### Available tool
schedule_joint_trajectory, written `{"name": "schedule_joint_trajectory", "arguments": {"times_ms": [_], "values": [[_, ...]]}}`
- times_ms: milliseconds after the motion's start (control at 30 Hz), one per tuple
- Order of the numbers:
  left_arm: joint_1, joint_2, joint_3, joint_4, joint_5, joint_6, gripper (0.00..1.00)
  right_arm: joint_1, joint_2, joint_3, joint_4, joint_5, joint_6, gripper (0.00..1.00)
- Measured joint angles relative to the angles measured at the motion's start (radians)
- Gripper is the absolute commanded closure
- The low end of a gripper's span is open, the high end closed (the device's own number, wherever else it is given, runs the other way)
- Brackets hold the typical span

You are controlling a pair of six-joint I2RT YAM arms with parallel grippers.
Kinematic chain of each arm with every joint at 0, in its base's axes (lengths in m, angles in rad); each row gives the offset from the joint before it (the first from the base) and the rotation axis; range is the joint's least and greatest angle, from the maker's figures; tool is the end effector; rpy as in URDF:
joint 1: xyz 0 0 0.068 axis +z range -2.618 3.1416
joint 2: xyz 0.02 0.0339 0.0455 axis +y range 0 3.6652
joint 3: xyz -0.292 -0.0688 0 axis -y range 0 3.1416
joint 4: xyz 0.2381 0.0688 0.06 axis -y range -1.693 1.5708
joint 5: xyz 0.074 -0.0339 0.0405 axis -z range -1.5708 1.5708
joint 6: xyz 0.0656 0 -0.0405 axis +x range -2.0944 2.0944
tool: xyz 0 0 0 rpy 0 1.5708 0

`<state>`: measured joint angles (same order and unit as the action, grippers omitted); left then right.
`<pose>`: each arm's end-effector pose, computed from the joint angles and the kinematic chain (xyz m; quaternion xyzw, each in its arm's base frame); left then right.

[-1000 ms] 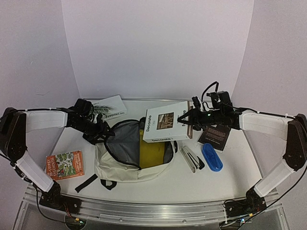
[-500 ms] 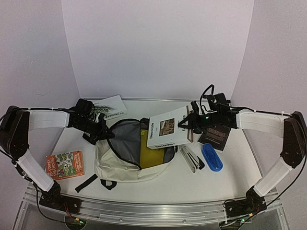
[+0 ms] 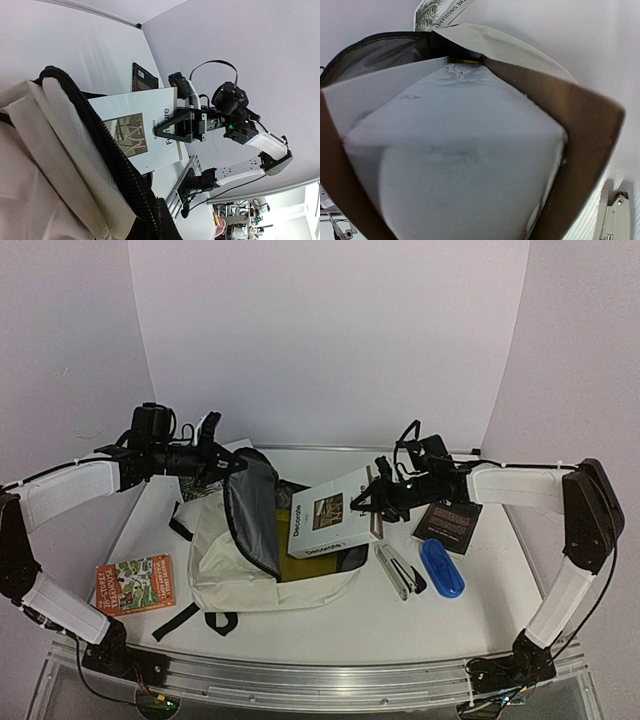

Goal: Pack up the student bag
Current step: Place the book in the student bag.

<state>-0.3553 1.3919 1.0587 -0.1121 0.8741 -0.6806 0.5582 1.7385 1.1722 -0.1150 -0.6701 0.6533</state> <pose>0.2801 -0.1576 0.3297 0.0988 0.7927 -0.5504 0.2427 0.3171 0.2460 0.2453 -0.1008 0.8583 0.4754 0.1650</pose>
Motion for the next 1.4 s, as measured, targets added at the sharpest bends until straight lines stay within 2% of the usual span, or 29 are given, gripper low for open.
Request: {"name": "schedule_joint_trajectory", "arguments": {"times_ms": [367, 567, 700, 900, 1067, 1267, 1400], "values": [[-0.006, 0.058, 0.068, 0.008, 0.084, 0.009, 1.0, 0.122, 0.167, 0.153, 0.081, 0.003, 0.112, 0.69], [-0.017, 0.091, 0.111, 0.007, 0.102, 0.025, 1.0, 0.177, 0.201, 0.166, 0.145, 0.005, 0.172, 0.68], [-0.035, 0.111, 0.129, 0.009, 0.11, 0.027, 1.0, 0.195, 0.261, 0.224, 0.171, 0.024, 0.203, 0.65], [-0.069, 0.14, 0.14, 0.034, 0.119, 0.025, 1.0, 0.229, 0.372, 0.347, 0.204, 0.051, 0.227, 0.53], [-0.079, 0.151, 0.142, 0.061, 0.116, 0.018, 1.0, 0.244, 0.403, 0.377, 0.205, 0.106, 0.211, 0.33], [-0.079, 0.151, 0.142, 0.062, 0.084, 0.018, 1.0, 0.247, 0.392, 0.377, 0.12, 0.244, 0.127, 0.17], [-0.079, 0.151, 0.142, 0.061, 0.07, 0.019, 1.0, 0.247, 0.343, 0.357, 0.018, 0.366, 0.055, 0.12]]}}
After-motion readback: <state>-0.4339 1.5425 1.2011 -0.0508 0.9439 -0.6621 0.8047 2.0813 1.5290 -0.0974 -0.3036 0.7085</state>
